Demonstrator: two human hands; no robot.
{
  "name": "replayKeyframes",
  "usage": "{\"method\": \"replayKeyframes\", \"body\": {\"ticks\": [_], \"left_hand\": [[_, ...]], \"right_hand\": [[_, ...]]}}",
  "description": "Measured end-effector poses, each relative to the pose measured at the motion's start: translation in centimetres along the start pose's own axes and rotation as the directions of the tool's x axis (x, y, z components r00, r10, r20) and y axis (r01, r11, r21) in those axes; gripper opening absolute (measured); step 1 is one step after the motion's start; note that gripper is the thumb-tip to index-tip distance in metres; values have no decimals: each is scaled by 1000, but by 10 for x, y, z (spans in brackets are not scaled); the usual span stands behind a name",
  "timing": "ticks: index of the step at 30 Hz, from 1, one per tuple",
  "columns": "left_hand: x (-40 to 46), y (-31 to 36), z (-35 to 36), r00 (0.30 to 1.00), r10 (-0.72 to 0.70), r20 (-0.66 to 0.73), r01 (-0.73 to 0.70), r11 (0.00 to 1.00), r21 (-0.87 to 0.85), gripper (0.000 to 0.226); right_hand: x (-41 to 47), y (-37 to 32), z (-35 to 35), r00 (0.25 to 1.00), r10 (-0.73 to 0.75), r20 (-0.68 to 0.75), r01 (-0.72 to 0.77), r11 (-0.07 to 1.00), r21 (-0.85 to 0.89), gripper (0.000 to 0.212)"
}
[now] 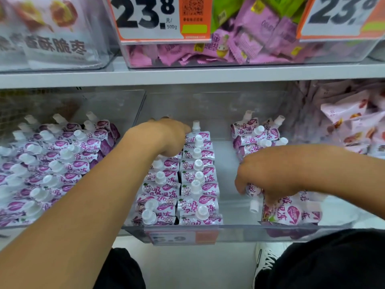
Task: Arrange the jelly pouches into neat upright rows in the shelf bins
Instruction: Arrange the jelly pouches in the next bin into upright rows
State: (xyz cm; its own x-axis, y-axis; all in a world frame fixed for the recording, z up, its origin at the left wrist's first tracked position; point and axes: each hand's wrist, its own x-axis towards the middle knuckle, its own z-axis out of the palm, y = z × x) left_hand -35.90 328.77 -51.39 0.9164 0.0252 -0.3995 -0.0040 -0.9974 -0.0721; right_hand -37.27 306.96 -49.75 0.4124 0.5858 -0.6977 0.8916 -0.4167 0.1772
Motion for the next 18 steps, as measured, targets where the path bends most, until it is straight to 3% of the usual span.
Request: {"method": "replayKeyframes", "body": {"ticks": [1,3,6,8,9,11,14,16,18], "left_hand": [[0,-1,1,1000,-1,-2,1,1000,-6,51],[-1,0,2,1000,-2,-4,2,1000,-11,54],[-3,1,3,1000,1,-14,-1,1000,-19,57],[-4,0,3,1000,3,-23,-3,1000,-17,58],[-4,0,2,1000,4,-25,-4,1000,-12,58],[-3,0,1,1000,8,-27,-8,1000,-3,58],[-5,0,1,999,16,-50,-17,1000,-16,58],[-7,-3,0,996,26,-81,-30,999,-43,54],[-10,-6,1,994,36,-106,-43,997,-64,47]], "right_hand": [[6,-2,7,996,-37,-80,30,995,-91,28],[14,5,13,971,-71,-230,48,994,-103,3],[4,25,4,905,0,-425,90,978,191,33],[-2,36,-6,744,162,-648,155,902,404,22],[1,41,-10,617,270,-739,171,870,461,13],[16,46,-22,431,467,-772,141,810,569,8],[53,46,-45,410,616,-673,44,723,689,13],[80,44,-52,410,607,-681,93,715,693,18],[104,44,-53,479,578,-661,161,682,713,16]]}}
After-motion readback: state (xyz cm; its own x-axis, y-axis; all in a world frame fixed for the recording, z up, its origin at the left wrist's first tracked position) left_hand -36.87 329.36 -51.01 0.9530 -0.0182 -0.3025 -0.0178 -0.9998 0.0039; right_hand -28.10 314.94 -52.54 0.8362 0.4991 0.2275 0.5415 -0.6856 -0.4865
